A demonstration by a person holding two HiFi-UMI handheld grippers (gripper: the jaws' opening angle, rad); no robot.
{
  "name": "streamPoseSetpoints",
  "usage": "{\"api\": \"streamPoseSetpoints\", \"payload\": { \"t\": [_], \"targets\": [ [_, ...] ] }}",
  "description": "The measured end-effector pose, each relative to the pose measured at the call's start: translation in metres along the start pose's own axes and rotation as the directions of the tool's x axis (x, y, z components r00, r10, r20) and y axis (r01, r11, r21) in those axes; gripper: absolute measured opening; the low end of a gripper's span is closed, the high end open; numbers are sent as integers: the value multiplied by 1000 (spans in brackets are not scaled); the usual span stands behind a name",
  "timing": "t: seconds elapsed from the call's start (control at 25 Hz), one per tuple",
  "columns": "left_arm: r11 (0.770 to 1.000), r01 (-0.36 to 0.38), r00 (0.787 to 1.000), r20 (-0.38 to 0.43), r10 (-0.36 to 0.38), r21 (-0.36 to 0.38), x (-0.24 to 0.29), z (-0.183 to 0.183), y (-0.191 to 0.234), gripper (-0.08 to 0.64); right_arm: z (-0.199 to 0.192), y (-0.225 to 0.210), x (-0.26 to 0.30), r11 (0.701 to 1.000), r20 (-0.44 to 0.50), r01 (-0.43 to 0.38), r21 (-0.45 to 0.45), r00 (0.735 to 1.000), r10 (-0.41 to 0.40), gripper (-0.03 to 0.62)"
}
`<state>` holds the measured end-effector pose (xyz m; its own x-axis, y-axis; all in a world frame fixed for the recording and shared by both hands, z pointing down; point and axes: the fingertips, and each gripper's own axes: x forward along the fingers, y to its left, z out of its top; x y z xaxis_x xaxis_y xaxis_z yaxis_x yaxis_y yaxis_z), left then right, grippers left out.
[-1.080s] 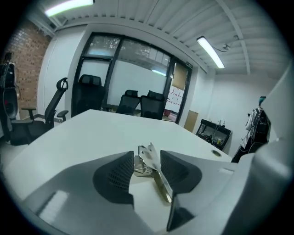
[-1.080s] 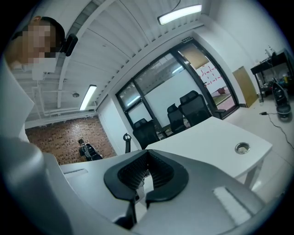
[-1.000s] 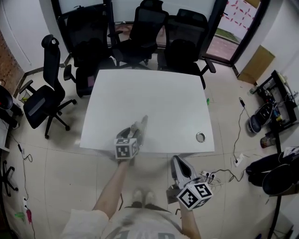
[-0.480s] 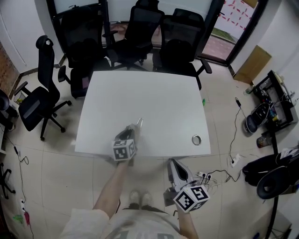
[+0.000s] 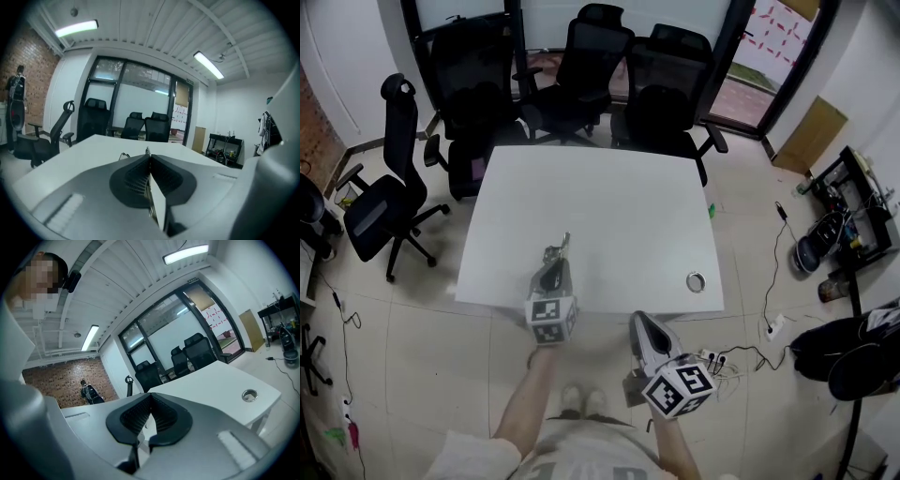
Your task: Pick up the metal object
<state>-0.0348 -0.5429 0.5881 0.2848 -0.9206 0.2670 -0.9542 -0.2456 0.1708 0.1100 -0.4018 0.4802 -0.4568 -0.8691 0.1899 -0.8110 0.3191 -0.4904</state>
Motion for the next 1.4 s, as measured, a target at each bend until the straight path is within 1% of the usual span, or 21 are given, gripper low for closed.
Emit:
{"api": "streamPoseSetpoints", "payload": {
  "t": [0.16, 0.28, 0.36, 0.44, 0.52, 0.6, 0.72, 0.84, 1.04, 1.2, 1.32, 1.4],
  "targets": [
    [997, -15, 993, 117, 6, 79, -38, 46, -12, 8, 12, 2, 7, 1000, 34, -21, -18, 999, 22, 12],
    [994, -23, 982, 186, 2, 110, -75, 78, -22, 8, 20, 9, 11, 999, 58, -30, -20, 998, 31, 12],
    [993, -4, 972, 236, -25, 119, -102, 96, -35, 8, 24, 15, 13, 999, 73, -37, -15, 997, 38, 12],
    [992, 39, 959, 274, -70, 116, -128, 108, -53, 8, 21, 23, 11, 998, 75, -56, -18, 996, 57, 12],
    [988, 77, 952, 285, -112, 132, -150, 110, -68, 8, 16, 32, 4, 995, 73, -89, -39, 993, 91, 12],
    [982, 101, 951, 276, -143, 160, -164, 107, -78, 8, 13, 42, -2, 989, 73, -132, -70, 988, 137, 12],
    [981, 105, 951, 270, -147, 165, -171, 102, -82, 8, 8, 50, -5, 983, 68, -160, -87, 984, 166, 12],
    [983, 104, 947, 287, -145, 153, -179, 106, -80, 8, 7, 53, -9, 984, 72, -156, -83, 984, 162, 12],
    [984, 100, 930, 338, -145, 148, -195, 119, -75, 8, 8, 56, -20, 987, 93, -151, -61, 983, 156, 12],
    [983, 95, 926, 349, -144, 155, -205, 119, -69, 8, 3, 62, -30, 987, 103, -154, -48, 982, 158, 14],
    [986, 104, 923, 358, -144, 130, -213, 120, -61, 8, -3, 68, -32, 990, 100, -132, -40, 986, 135, 12],
    [988, 113, 924, 356, -143, 103, -221, 115, -54, 8, -13, 77, -37, 992, 78, -122, -42, 989, 125, 12]
  ]
}}
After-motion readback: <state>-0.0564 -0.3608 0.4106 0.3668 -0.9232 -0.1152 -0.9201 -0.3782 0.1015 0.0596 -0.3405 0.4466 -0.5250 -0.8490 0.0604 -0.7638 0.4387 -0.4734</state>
